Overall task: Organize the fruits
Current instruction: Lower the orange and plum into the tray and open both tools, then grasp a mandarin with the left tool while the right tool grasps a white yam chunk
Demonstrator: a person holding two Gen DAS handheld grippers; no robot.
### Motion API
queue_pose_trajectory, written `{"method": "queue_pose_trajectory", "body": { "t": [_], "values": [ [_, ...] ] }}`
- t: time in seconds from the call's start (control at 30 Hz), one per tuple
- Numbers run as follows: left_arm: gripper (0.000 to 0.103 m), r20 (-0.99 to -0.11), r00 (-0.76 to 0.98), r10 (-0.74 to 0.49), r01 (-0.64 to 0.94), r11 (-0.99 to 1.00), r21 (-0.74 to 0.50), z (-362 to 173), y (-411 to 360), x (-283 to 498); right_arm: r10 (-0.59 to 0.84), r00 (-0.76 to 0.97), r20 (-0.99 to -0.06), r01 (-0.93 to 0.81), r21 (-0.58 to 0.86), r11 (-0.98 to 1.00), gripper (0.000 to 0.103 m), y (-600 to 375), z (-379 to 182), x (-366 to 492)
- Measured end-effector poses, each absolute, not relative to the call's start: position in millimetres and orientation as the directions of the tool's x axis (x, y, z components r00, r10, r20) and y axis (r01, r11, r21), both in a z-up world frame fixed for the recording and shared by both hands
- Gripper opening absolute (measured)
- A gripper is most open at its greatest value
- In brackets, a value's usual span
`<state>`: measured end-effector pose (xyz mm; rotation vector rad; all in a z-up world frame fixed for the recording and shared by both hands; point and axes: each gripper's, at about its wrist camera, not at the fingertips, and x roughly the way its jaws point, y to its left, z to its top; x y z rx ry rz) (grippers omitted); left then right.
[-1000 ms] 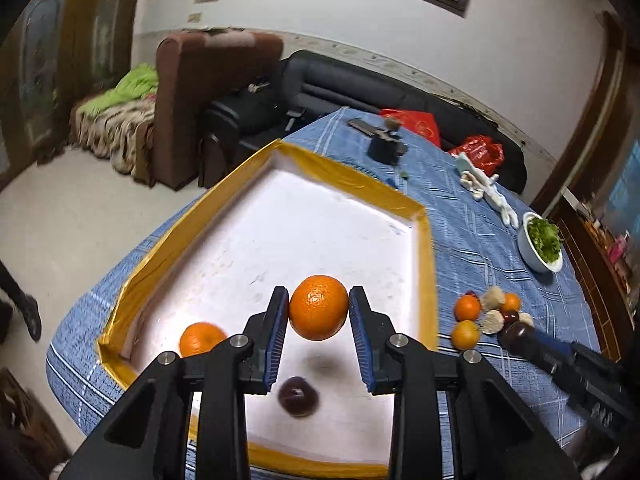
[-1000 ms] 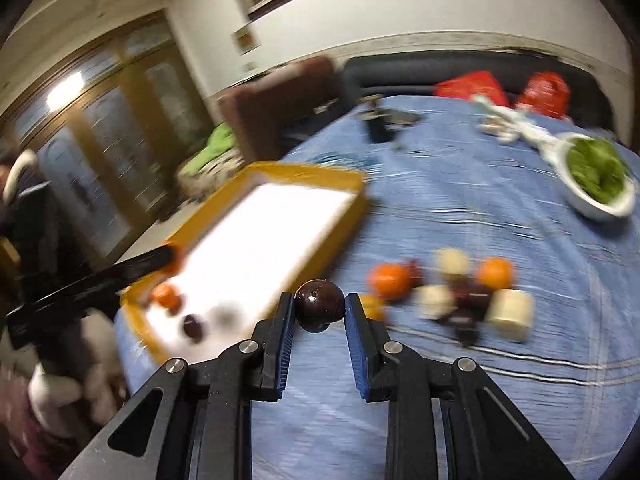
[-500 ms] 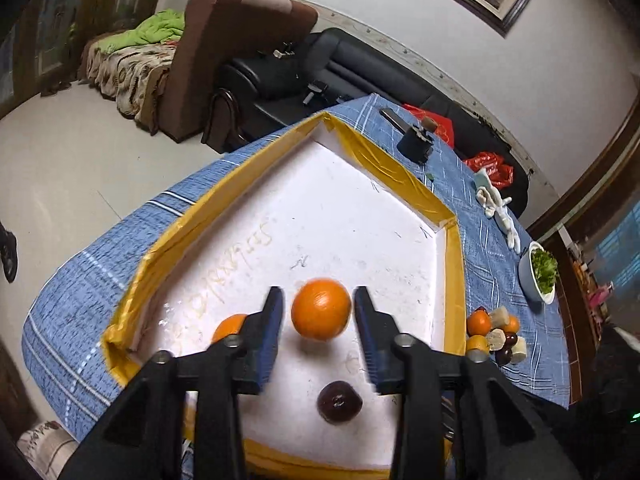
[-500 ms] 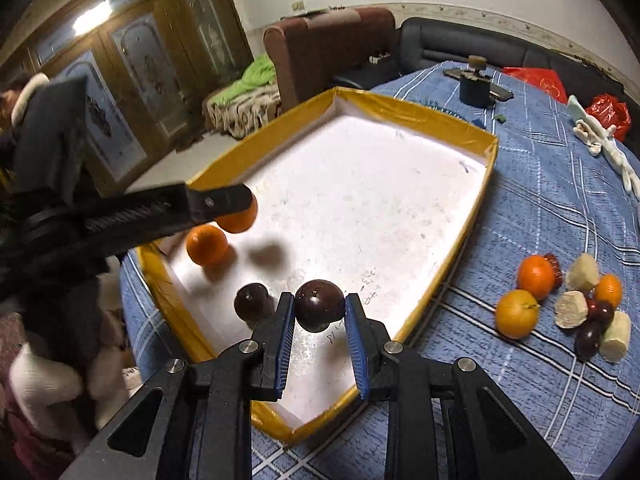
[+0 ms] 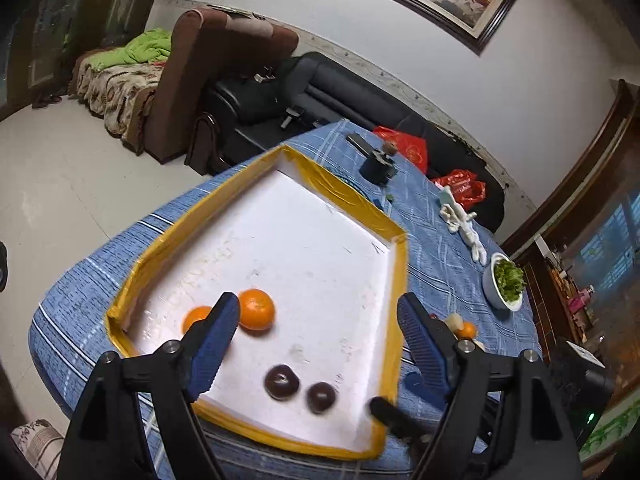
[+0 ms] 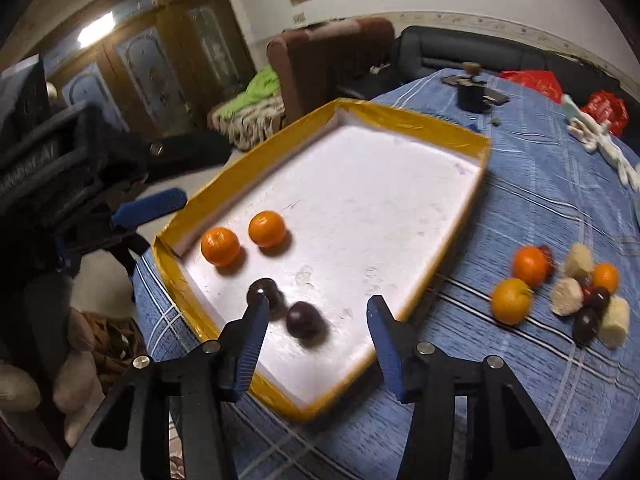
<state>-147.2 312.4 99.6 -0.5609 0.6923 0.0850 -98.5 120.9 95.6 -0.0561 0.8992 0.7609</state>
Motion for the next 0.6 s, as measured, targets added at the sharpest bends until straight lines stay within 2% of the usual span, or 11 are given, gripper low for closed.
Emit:
{"method": "queue_pose_trajectory", "body": {
  "t": [0.13, 0.2, 0.37, 0.6],
  "values": [
    [0.083, -0.612, 0.781, -0.121, -0.25, 0.839, -0.484, 105, 307, -149, 0.564, 0.459, -0.687, -0.505, 0.32, 0.801, 0.057, 55, 106, -87],
    [0.085, -0.608, 0.784, -0.127, -0.24, 0.84, -0.486, 104, 300, -147, 0.525, 0.511, -0.681, -0.421, 0.335, 0.843, 0.061, 13, 105, -78],
    [0.086, -0.643, 0.737, -0.209, -0.147, 0.879, -0.454, 92, 262, -127, 0.42, 0.557, -0.717, -0.245, 0.341, 0.908, 0.062, -60, 89, -60],
    [0.085, -0.675, 0.691, -0.26, -0.043, 0.917, -0.396, 80, 216, -115, 0.394, 0.551, -0.736, -0.246, 0.308, 0.919, 0.063, -55, 79, -47]
  ]
}}
